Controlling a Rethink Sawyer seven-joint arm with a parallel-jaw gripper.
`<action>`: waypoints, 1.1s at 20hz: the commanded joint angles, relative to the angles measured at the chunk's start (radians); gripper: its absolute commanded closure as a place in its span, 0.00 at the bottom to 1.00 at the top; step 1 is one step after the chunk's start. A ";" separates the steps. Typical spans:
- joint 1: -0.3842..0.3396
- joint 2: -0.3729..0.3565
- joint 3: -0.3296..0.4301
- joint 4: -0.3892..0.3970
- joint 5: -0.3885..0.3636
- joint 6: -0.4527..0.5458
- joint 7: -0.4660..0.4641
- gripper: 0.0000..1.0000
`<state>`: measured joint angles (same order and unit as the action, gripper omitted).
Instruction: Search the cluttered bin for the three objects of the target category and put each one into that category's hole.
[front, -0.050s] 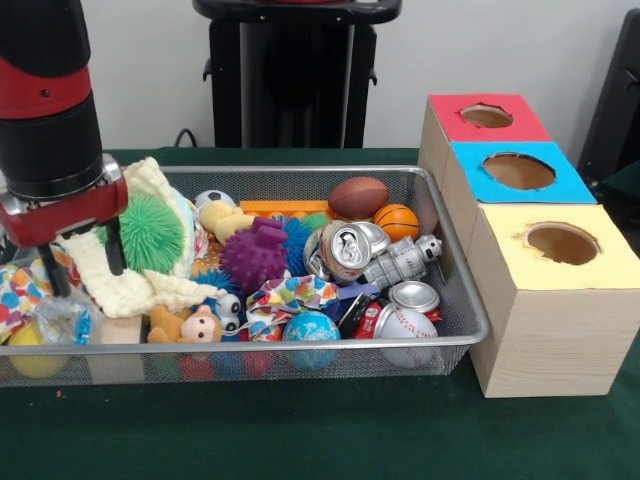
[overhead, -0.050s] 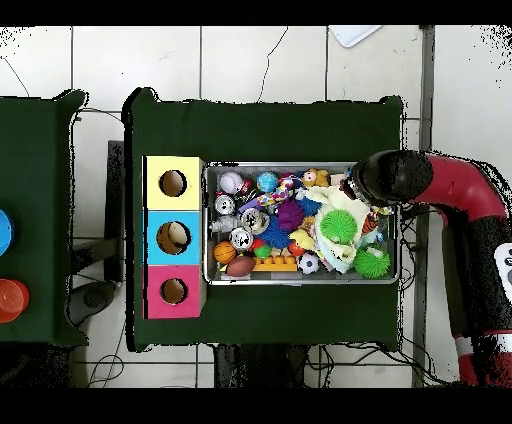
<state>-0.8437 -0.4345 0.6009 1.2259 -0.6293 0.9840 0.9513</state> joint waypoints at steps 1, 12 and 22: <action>0.023 0.081 0.077 -0.050 -0.002 -0.003 -0.234 0.00; 0.030 0.125 0.093 -0.102 -0.024 0.006 -0.264 0.00; 0.057 0.097 0.029 -0.154 -0.114 0.056 -0.291 0.00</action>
<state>-0.8064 -0.3458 0.6500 1.1171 -0.6635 0.9840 0.9513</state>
